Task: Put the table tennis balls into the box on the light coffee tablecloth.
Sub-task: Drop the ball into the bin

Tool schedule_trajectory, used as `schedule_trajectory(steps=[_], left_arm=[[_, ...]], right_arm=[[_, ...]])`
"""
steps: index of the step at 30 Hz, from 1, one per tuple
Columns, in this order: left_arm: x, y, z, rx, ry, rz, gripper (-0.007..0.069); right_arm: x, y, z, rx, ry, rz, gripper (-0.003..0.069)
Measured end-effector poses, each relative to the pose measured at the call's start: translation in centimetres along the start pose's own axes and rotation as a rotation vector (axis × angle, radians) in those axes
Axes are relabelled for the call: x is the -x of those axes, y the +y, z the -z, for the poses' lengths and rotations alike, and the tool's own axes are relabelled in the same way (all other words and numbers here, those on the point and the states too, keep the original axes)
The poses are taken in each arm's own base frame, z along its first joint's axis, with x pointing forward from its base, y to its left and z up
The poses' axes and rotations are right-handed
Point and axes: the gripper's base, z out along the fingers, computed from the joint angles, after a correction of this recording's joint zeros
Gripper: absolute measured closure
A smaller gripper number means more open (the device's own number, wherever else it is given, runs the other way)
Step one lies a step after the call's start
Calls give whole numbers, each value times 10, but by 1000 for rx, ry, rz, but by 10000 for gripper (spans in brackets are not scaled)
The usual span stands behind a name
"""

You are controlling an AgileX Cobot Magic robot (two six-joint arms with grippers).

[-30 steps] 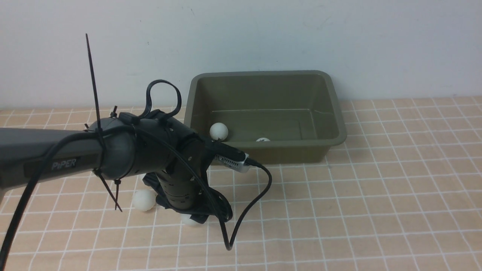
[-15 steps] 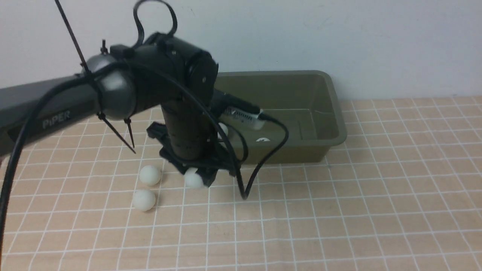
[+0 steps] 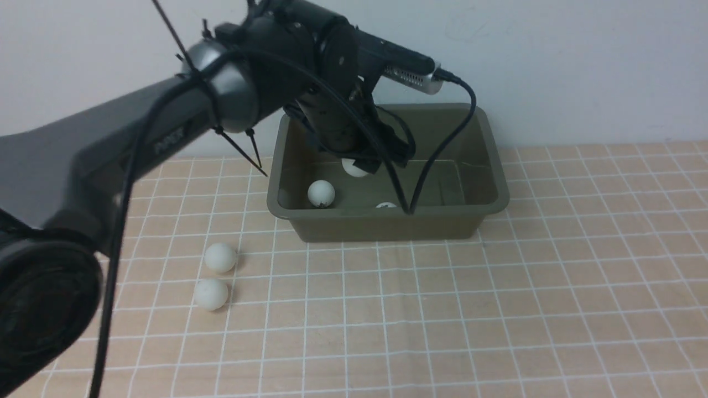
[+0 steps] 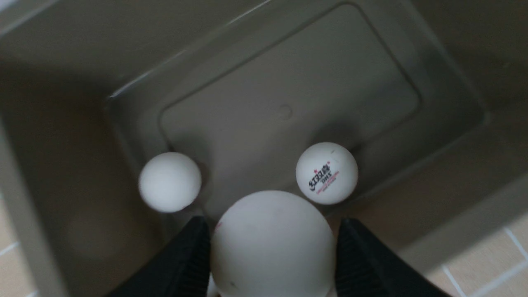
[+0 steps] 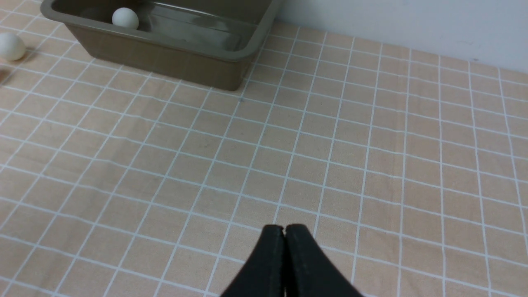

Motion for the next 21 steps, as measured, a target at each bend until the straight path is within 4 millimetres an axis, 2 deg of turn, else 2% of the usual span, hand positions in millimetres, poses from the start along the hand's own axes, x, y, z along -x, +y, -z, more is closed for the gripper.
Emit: schedule_trajectory(steps=[2, 4, 10, 15, 21], left_arm=[[-2, -2, -24, -1, 21, -2, 309], [-2, -3, -37, -3, 20, -1, 309], [-1, -5, -54, -12, 18, 5, 295], [11, -4, -44, -11, -13, 16, 230], [21, 1, -19, 21, 36, 8, 220]], right_arm=[[0, 0, 0, 0, 0, 0, 676], [0, 0, 0, 1, 0, 0, 676], [0, 0, 0, 4, 0, -2, 676], [0, 1, 0, 6, 0, -3, 676], [0, 1, 0, 7, 0, -3, 676]])
